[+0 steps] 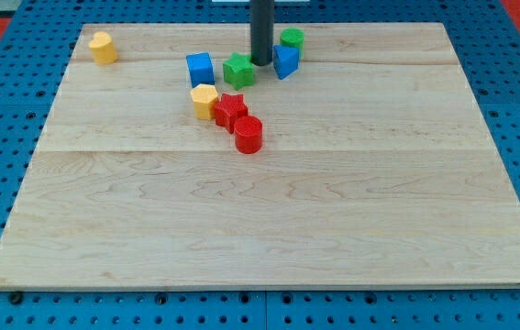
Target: Place circles diagonally on either sides of blue triangle
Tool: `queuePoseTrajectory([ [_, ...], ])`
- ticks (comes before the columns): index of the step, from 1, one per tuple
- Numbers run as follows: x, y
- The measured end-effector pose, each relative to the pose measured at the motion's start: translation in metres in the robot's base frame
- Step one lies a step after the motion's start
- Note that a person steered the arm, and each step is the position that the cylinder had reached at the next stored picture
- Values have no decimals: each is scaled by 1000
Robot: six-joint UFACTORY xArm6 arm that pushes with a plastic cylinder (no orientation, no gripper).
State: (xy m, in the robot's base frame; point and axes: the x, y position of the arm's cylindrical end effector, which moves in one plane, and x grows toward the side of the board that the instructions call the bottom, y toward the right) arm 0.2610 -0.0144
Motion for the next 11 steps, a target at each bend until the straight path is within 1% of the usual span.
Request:
queuePoseTrajectory([
  [1,-36,11],
  [2,-52,78],
  [3,1,129],
  [4,32,138],
  [5,-26,182],
  [6,-69,124],
  [7,-58,45],
  [8,3,92],
  [9,45,123],
  [10,68,113],
  [11,137,127],
])
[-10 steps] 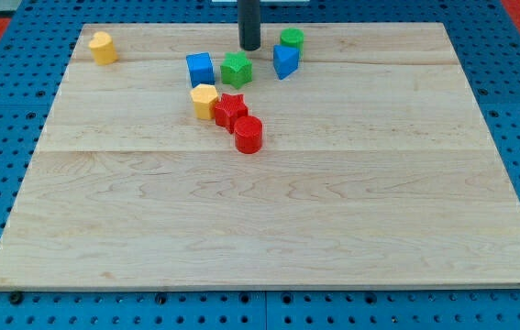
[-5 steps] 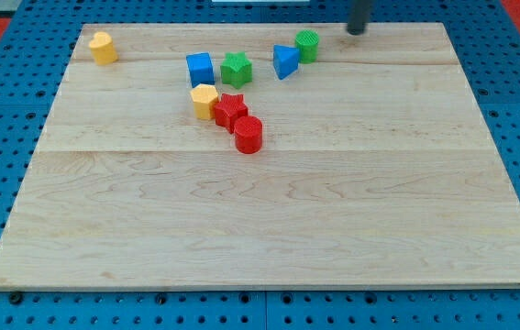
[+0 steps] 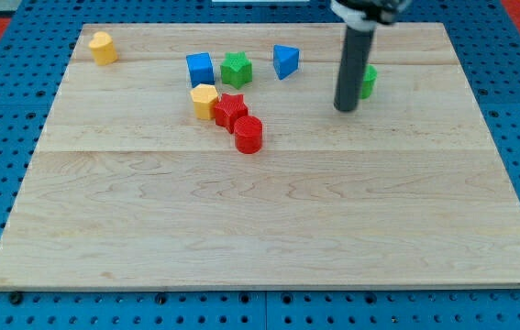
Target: Place circles diagonally on either sides of blue triangle
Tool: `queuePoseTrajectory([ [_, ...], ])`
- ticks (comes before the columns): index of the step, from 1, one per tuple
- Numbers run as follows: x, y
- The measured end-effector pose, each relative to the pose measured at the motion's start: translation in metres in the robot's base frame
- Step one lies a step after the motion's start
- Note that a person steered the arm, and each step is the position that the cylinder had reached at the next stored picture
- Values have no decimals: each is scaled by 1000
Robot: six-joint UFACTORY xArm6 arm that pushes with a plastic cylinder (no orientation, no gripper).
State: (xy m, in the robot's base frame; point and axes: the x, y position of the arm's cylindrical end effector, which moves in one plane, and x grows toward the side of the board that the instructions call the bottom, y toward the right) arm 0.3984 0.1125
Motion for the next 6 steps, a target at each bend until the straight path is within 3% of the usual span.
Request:
queuePoseTrajectory([
  [1,48,-63],
  [3,51,-205],
  [6,34,-121],
])
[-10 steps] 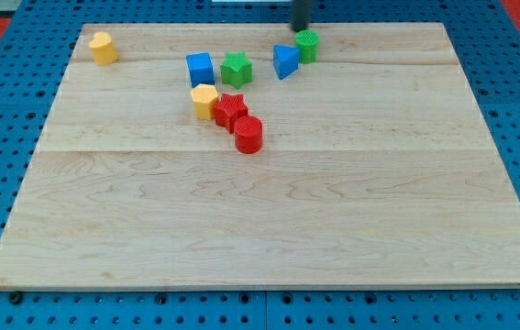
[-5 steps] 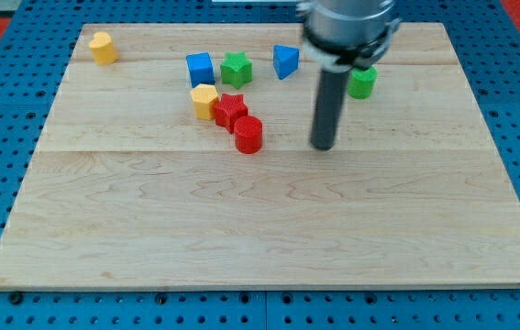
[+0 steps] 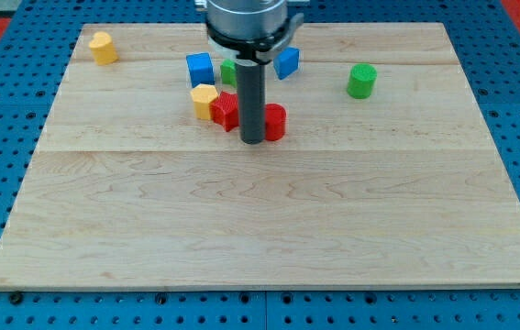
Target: Place circles diagonally on either sides of blue triangle
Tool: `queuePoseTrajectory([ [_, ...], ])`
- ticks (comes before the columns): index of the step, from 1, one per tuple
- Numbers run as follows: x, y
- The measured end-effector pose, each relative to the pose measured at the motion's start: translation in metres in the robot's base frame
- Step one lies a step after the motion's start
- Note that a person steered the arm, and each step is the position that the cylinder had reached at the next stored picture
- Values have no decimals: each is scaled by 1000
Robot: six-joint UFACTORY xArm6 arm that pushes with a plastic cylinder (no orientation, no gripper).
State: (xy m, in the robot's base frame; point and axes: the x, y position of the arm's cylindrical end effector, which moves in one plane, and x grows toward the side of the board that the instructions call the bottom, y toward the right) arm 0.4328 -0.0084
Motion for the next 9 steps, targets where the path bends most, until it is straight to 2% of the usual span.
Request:
queuePoseTrajectory([
  [1,27,1],
  [2,0,34],
  [3,-52,30],
  [4,-84,2],
  [5,-57,-9],
  [6,-74,-48],
  [7,-78,-11],
  [8,-105,15],
  [9,-121,20],
])
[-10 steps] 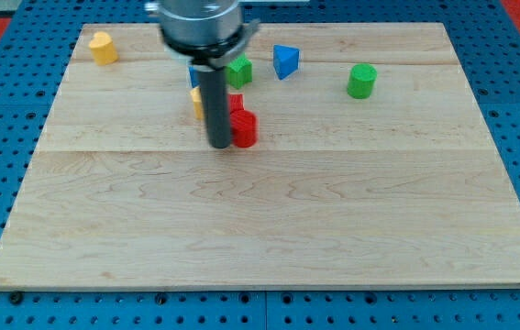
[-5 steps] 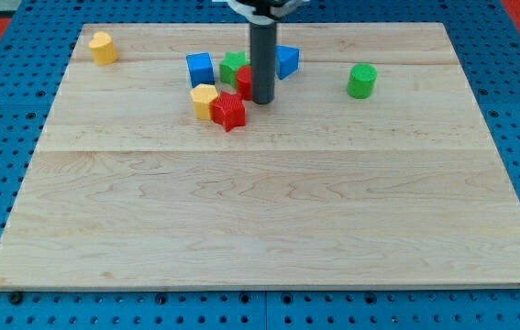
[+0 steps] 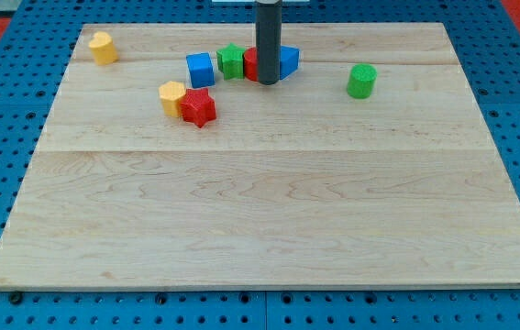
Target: Place circles diagonally on either sides of blue triangle
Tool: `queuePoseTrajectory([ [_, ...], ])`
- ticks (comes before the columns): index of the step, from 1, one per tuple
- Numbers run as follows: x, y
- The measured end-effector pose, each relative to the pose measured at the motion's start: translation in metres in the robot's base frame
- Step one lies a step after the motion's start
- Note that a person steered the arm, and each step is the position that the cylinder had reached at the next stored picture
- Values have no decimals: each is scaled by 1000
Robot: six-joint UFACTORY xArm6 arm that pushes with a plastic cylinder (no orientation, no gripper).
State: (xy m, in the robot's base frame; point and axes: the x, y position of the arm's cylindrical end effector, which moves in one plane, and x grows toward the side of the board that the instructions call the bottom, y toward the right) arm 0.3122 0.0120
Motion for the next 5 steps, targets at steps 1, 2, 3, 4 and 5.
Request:
queuePoseTrajectory([
  [1,-36,-17],
  [2,-52,-25],
  [3,-54,-20],
  [4,-59,-24],
  [5,-39,-23],
])
